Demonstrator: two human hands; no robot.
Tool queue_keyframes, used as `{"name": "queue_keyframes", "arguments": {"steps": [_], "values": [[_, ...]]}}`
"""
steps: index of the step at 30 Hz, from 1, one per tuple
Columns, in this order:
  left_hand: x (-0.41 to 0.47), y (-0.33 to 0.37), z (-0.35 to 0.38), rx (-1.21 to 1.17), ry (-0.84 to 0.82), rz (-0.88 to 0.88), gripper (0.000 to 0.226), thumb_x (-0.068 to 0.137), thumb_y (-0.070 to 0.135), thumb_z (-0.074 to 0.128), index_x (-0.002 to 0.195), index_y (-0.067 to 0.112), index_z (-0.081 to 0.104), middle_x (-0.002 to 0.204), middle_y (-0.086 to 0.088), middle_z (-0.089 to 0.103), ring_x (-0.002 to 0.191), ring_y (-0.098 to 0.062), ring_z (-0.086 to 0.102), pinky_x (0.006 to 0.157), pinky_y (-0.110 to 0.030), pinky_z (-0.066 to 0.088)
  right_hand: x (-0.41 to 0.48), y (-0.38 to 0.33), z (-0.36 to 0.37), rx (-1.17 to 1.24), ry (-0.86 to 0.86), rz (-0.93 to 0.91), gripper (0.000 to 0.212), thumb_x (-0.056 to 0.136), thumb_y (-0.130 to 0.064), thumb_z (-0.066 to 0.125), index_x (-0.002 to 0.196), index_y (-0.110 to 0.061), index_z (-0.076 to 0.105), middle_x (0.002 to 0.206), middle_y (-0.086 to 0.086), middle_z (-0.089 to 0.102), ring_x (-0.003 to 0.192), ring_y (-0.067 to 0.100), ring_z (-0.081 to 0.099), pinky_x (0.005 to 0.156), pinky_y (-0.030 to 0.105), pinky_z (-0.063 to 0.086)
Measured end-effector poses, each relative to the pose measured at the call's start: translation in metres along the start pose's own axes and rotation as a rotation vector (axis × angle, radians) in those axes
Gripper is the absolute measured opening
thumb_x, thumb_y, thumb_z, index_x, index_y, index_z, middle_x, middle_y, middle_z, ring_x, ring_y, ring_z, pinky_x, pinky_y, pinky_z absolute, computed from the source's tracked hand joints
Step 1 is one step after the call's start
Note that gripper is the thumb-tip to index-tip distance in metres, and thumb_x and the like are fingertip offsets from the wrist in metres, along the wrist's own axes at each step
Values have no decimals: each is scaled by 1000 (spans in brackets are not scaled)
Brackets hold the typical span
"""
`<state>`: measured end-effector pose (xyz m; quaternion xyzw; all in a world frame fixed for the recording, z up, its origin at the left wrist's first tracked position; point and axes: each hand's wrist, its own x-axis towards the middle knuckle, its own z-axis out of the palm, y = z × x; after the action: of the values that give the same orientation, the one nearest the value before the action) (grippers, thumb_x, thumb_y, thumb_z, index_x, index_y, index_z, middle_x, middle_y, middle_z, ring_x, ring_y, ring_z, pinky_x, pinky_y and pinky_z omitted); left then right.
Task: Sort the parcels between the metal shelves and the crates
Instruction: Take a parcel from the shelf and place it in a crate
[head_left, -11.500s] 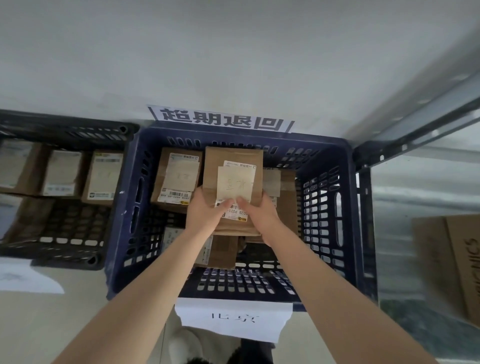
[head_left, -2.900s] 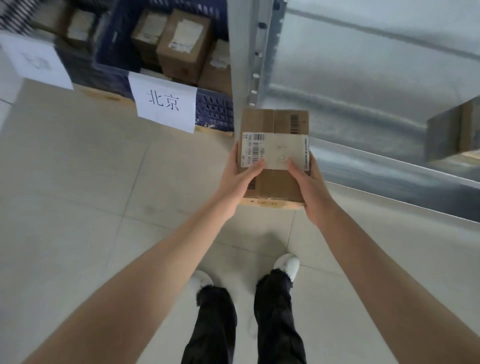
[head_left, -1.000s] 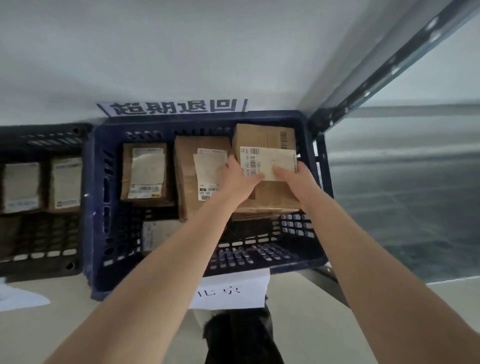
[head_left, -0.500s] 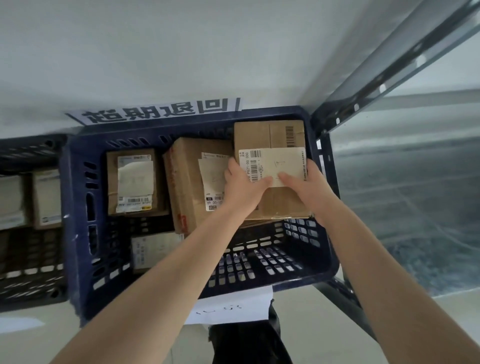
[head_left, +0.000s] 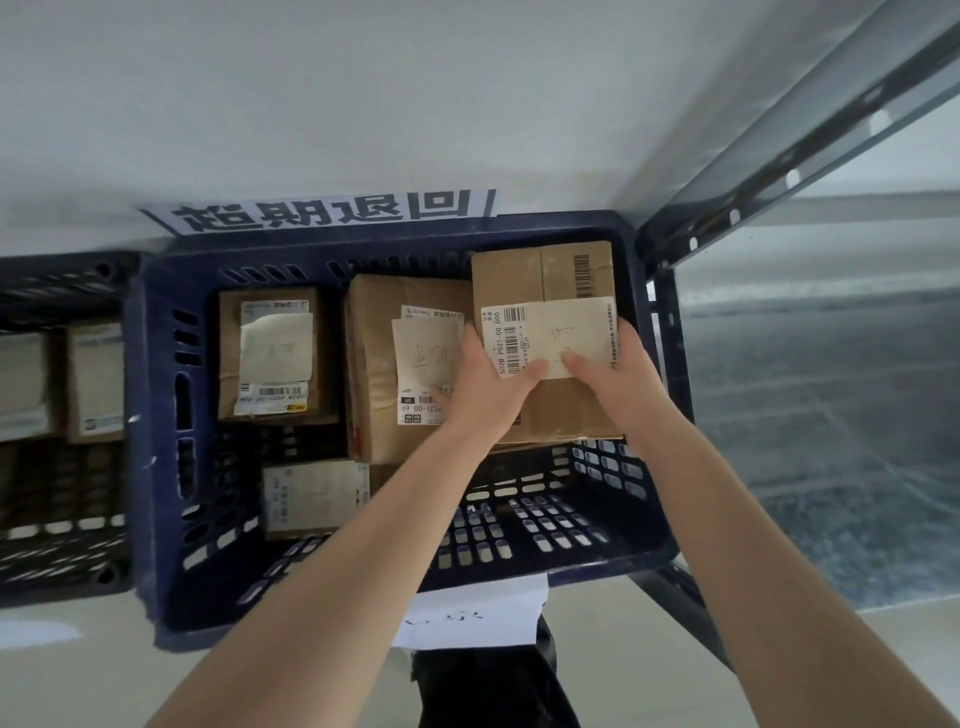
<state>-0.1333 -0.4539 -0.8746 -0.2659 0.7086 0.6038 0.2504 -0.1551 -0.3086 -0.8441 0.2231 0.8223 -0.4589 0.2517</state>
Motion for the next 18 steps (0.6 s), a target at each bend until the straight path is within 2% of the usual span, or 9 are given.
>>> {"name": "queue_keyframes", "arguments": {"steps": [2,4,7,9,10,12,13,15,18], "values": [[-1,2,1,5,21,-4,99,62,59,74,144,25,28,130,11,59,126,-17,53,111,-53,37,2,0,0,-41,1,-14,60,95,-22,66,146,-16,35,134,1,55,109,13,53,69,19,44],[2,-2,2,-31,51,-7,86,78,37,79,145,17,28,133,4,58,124,-17,54,106,-40,44,4,1,2,-115,17,-35,59,94,-24,67,144,-15,37,134,2,55,112,16,55,69,20,44],[4,-11,1,-53,50,12,74,84,22,77,142,15,32,133,1,59,120,-13,56,88,-23,44,3,2,5,-179,51,-57,59,93,-25,68,143,-15,38,136,4,54,117,19,55,66,16,42],[2,-11,1,-69,34,27,72,85,22,76,141,17,31,133,3,59,119,-12,56,91,-24,44,-1,3,5,-179,88,-60,59,93,-23,68,143,-16,38,136,4,53,117,18,54,65,13,41],[0,-11,2,-75,30,32,71,85,25,76,140,20,32,132,5,59,120,-12,55,99,-31,44,-4,3,5,-169,105,-56,59,93,-22,69,143,-16,38,136,3,53,115,16,53,65,13,40],[-4,-10,5,-59,37,33,73,82,35,76,139,26,31,129,12,60,126,-14,52,115,-54,29,-7,4,4,-156,122,-54,58,93,-21,69,142,-17,38,135,3,54,110,11,51,65,12,40],[-4,-11,6,-25,48,27,76,81,40,74,141,27,29,130,15,60,132,-16,47,119,-62,11,-8,5,4,-157,126,-58,57,92,-21,69,141,-17,39,135,3,54,108,10,49,65,13,40],[-7,-13,6,120,102,8,79,84,49,68,147,28,26,134,18,57,141,-18,37,110,-62,-23,-9,5,5,-161,131,-58,56,92,-20,69,140,-17,40,134,3,54,107,10,49,67,15,42],[-9,-15,-1,358,144,-20,85,79,67,62,149,33,25,143,16,51,146,-24,29,100,-64,-32,-9,6,8,-166,114,-45,55,92,-22,70,139,-15,42,133,4,55,109,14,53,75,22,46]]}}
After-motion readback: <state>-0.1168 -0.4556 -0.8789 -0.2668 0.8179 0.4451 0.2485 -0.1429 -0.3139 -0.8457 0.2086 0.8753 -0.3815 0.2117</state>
